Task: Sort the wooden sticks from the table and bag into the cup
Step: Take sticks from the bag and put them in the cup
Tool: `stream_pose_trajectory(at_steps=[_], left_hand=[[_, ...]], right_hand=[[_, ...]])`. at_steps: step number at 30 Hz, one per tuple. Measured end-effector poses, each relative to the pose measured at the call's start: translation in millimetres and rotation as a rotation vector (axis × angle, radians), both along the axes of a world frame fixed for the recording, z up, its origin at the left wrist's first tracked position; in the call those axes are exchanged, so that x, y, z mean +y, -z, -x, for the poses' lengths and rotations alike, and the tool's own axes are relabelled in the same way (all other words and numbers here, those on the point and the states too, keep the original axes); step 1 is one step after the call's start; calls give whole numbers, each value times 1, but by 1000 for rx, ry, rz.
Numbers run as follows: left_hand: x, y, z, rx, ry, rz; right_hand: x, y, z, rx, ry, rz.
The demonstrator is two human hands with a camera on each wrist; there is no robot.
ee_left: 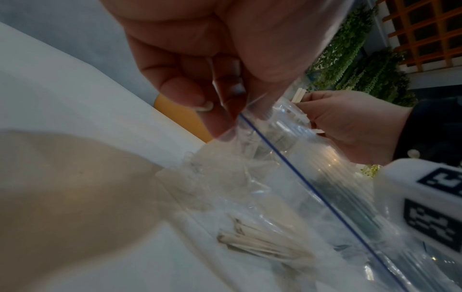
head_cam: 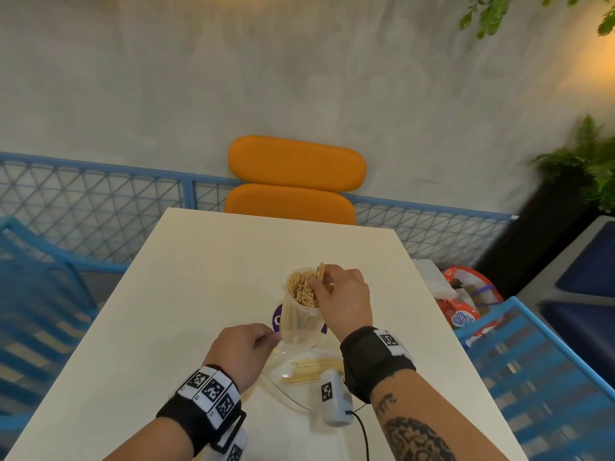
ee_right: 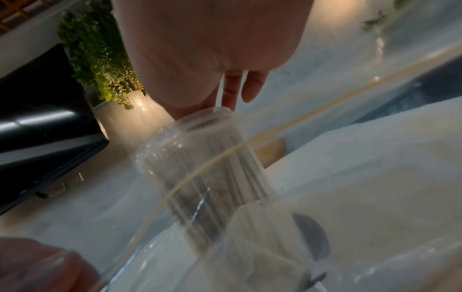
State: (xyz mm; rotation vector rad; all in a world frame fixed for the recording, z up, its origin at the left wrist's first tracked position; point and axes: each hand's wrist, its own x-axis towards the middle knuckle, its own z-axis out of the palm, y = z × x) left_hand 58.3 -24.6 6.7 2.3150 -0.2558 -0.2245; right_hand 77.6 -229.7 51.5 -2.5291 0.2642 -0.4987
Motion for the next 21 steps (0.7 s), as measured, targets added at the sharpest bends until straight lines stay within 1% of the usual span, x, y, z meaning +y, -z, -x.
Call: stream_pose_trajectory(at_steps=[3,6,12,15,18,21], left_hand=[[-1,1,0,1,-8,6],[-3,2,1,0,-9,14],[-6,3,0,-6,-6,16],[-5,5,0,-10,-3,4],[-5,7,-1,-21,2,-13],[-5,7,0,-24,0,3]], right_hand=[[-2,5,3,-34,-11,-101],[-3,0,5,-63,-104,-115],[-8,-5,-3,84,-263,145],[-8,1,1,158,-282,275],[-5,7,8,194,-280,314],[-2,6,16,176,-283,294]])
